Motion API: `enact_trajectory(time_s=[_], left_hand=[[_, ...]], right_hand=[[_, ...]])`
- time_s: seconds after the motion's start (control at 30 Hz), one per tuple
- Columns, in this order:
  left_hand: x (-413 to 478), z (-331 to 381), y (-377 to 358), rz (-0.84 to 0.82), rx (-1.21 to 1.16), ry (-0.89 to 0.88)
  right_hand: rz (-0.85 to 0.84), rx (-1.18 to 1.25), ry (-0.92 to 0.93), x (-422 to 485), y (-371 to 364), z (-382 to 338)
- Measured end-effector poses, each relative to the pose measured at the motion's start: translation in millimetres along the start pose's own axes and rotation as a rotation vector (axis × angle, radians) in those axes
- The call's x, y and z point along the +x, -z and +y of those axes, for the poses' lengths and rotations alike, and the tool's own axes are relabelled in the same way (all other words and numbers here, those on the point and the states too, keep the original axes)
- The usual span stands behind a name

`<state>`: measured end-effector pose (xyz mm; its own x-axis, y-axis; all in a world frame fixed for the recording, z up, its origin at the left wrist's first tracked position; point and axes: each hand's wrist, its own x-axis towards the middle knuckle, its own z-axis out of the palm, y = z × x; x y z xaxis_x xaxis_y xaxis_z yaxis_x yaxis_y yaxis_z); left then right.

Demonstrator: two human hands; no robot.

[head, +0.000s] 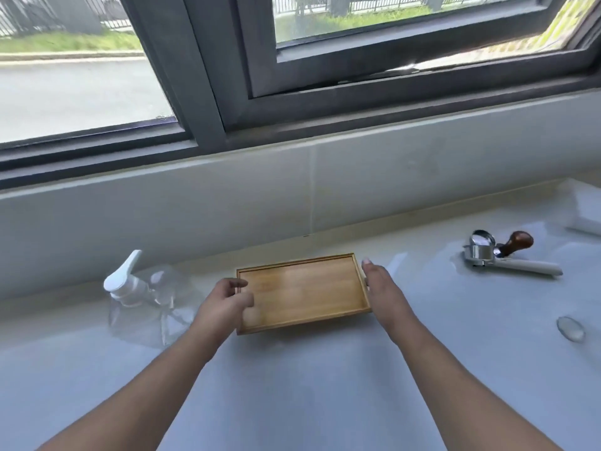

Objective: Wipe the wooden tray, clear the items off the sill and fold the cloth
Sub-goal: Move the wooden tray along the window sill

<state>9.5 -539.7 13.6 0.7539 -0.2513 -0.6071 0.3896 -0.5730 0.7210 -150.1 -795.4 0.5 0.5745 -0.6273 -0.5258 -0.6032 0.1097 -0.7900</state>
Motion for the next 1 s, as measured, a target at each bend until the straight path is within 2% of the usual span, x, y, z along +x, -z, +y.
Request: enact_trajectory(time_s=[0.27,0.4,0.5,0.57,0.63,0.77,1.0], left_hand=[[71,33,-24,0.1,0.034,-0.01],[77,32,-27,0.139,0.11,-0.032],[58,15,-24,0.169,0.271,-0.09],[33,-4,-18,0.115,0.301,-0.122],[0,-24,-5,0.057,0.345,-0.152],[-68,-65,38,0.068,0.333,-0.214],[-170,-173,185,0.249,0.302,-0.248]], right_hand=[[-0.028,-0.084,0.048,88,-14,-32],[0.037,-0.069,0.18,87,-19,-24],[0.15,-0.147,0.322,54,-26,-6],[0.165,-0.224,0.34,22,-35,12],[0.123,-0.306,0.339,-12,-49,29],[0.028,-0.467,0.364,-76,-85,37],[-0.114,-0.62,0.527,-201,-191,7]])
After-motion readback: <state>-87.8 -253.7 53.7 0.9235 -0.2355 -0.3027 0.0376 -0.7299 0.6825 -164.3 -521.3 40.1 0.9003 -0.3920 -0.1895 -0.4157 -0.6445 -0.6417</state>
